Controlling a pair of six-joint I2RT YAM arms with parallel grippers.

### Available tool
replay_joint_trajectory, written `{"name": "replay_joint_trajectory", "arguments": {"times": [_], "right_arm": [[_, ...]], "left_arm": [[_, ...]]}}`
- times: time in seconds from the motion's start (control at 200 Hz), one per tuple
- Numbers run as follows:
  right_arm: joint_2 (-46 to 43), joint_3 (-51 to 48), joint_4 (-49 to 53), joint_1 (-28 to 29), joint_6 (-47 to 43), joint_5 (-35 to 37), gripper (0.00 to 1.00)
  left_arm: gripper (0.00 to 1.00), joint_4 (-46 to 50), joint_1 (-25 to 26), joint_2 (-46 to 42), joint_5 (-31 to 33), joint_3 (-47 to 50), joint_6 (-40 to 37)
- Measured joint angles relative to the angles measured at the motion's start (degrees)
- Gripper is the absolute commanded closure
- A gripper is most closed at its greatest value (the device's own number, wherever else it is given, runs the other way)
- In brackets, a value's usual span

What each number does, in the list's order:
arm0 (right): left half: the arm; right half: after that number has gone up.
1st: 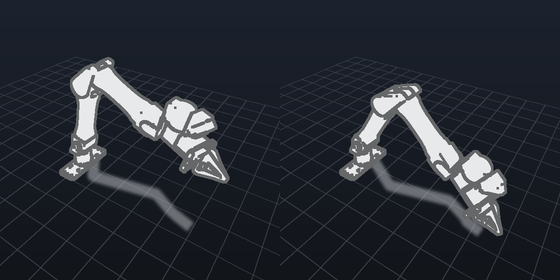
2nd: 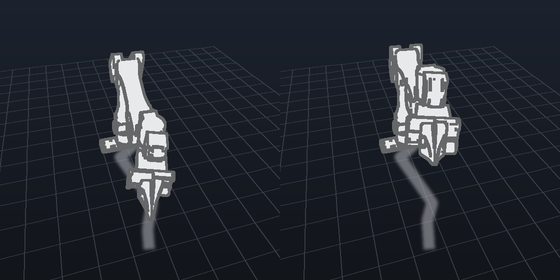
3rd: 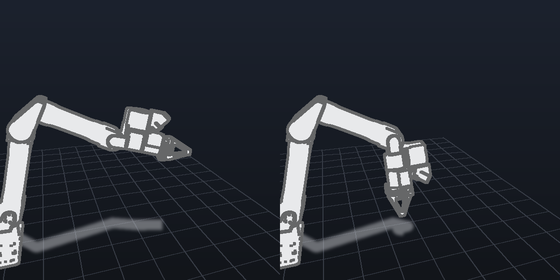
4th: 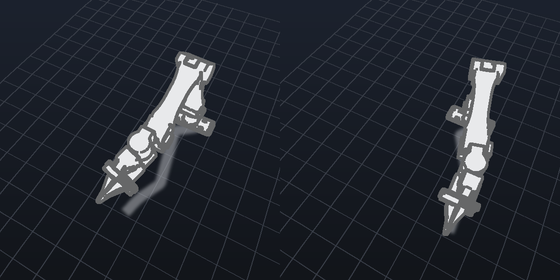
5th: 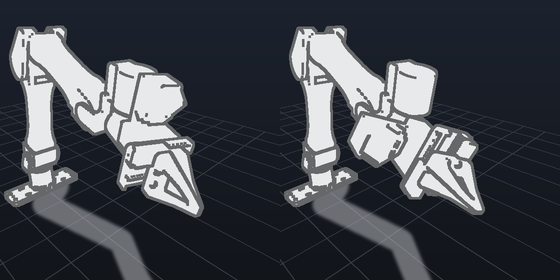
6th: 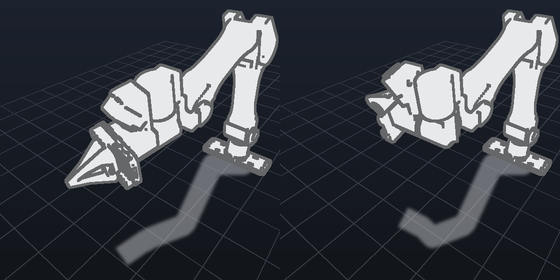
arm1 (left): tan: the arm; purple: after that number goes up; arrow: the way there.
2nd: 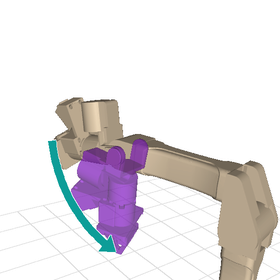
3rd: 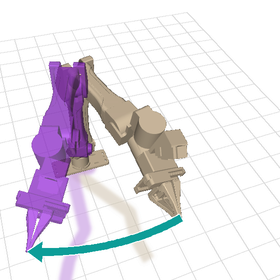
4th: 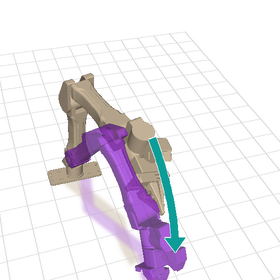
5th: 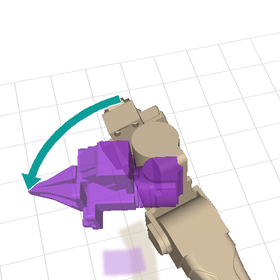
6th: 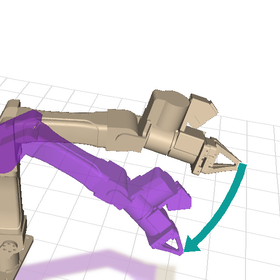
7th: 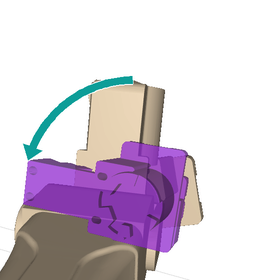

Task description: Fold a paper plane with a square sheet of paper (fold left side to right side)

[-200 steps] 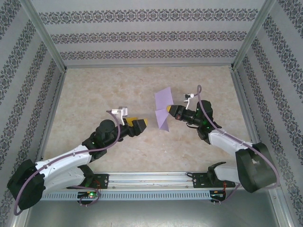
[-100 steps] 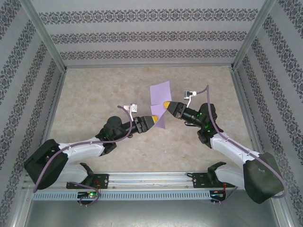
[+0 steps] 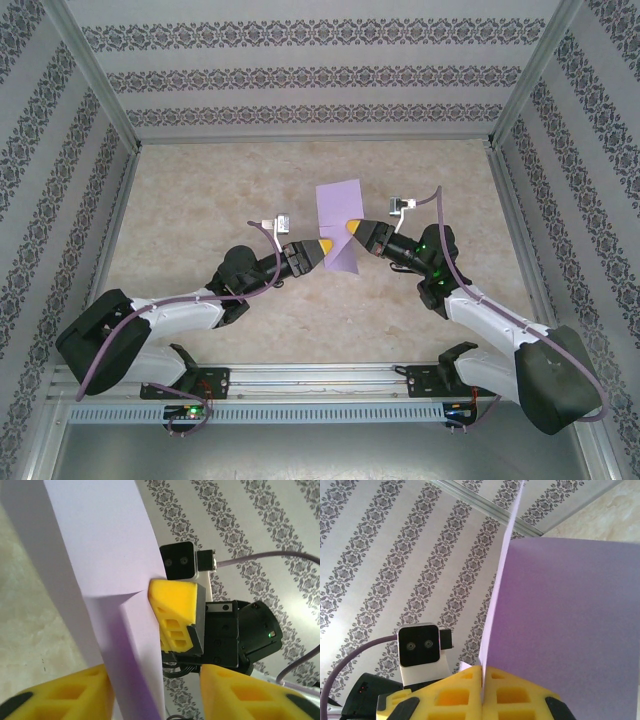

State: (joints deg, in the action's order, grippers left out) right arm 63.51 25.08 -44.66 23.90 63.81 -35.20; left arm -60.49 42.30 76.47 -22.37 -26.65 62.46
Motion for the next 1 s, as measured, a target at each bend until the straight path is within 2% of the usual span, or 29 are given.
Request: {"name": "replay_joint_trajectory", "arguments": {"times": [0.265,0.34,0.42,0.53,0.675,0.804,0.999], "right_arm": [[-0.5,-1.07,-0.04,0.17,0.55,0.33,0.81],[-0.83,-1.29,0.13,0.35,0.5,0.42,0.73],[-1.27,-1.33,0.46,0.33,0.02,0.46,0.65],[-3.3,-2.03,2.6,-0.74,-1.16,0.44,0.56],[-8.7,-2.23,12.44,-4.59,-5.35,1.14,0.46],[-13.94,-0.42,29.49,-6.69,-13.25,4.55,0.35],[-15.58,3.23,50.03,-9.16,-23.96,10.93,0.18]], "left_arm": [[0.88,0.7,0.0,0.0,0.7,-0.11,-0.04],[0.94,1.6,0.0,0.0,1.07,-0.11,-0.07],[1.0,3.78,0.0,-0.24,1.46,-0.24,-0.68],[1.0,9.9,0.0,-2.12,1.73,-1.07,-2.1],[1.0,27.32,0.0,-7.37,3.56,-5.99,-7.78],[1.0,46.82,0.0,-11.1,7.76,-14.25,-15.41],[1.0,73.75,0.07,-8.72,15.67,-27.15,-25.59]]}}
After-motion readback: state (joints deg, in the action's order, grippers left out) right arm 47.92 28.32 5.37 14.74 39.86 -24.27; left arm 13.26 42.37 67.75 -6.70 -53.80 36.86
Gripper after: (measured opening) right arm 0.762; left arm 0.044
